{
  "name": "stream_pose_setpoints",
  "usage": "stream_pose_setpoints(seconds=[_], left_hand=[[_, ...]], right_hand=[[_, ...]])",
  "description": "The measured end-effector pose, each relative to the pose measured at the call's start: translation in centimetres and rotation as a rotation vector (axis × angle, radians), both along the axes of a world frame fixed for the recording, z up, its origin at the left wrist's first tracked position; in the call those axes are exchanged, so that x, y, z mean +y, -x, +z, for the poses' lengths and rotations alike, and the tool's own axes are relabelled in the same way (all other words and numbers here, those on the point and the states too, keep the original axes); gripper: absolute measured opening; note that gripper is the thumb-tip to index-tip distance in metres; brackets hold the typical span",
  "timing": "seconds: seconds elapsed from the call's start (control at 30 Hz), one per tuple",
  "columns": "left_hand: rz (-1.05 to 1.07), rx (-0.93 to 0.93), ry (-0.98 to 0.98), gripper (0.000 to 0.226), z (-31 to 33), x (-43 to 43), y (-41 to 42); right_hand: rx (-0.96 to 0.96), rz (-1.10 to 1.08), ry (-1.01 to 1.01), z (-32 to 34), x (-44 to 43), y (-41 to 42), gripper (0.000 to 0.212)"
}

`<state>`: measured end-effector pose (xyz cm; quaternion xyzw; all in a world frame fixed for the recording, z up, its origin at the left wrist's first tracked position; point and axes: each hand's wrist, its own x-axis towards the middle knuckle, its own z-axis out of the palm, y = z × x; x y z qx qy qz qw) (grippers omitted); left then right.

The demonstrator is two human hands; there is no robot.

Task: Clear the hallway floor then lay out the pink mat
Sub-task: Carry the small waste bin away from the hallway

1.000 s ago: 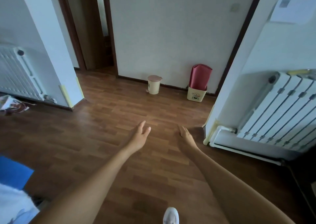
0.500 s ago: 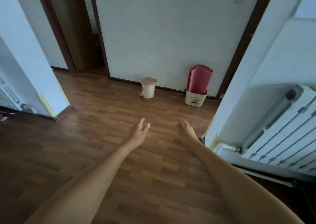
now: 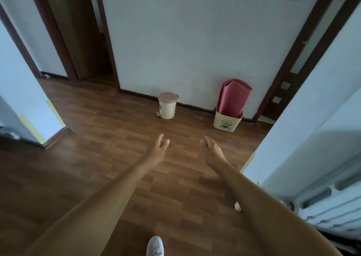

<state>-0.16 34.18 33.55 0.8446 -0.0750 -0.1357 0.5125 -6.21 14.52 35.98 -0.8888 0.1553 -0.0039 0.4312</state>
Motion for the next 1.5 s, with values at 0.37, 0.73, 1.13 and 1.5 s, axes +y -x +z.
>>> stream_pose_setpoints(seconds=[0.37, 0.73, 1.13, 1.5], left_hand=[[0.015, -0.064, -0.134, 0.054, 1.9, -4.1, -20.8], [0.017, -0.022, -0.147, 0.054, -0.6, -12.7, -35.7], [0.174, 0.094, -0.064, 0.026, -1.8, -24.5, -52.0], [0.311, 0.151, -0.058, 0.040, -5.3, -24.7, -66.4]], right_hand=[[0.022, -0.070, -0.046, 1.1, -3.7, -20.2, 0.050], [0.090, -0.025, -0.035, -1.9, -12.6, -36.1, 0.054], [0.097, 0.098, 0.012, -1.8, -25.6, -55.8, 0.053], [0.160, 0.191, -0.030, -5.8, -25.8, -71.7, 0.054]])
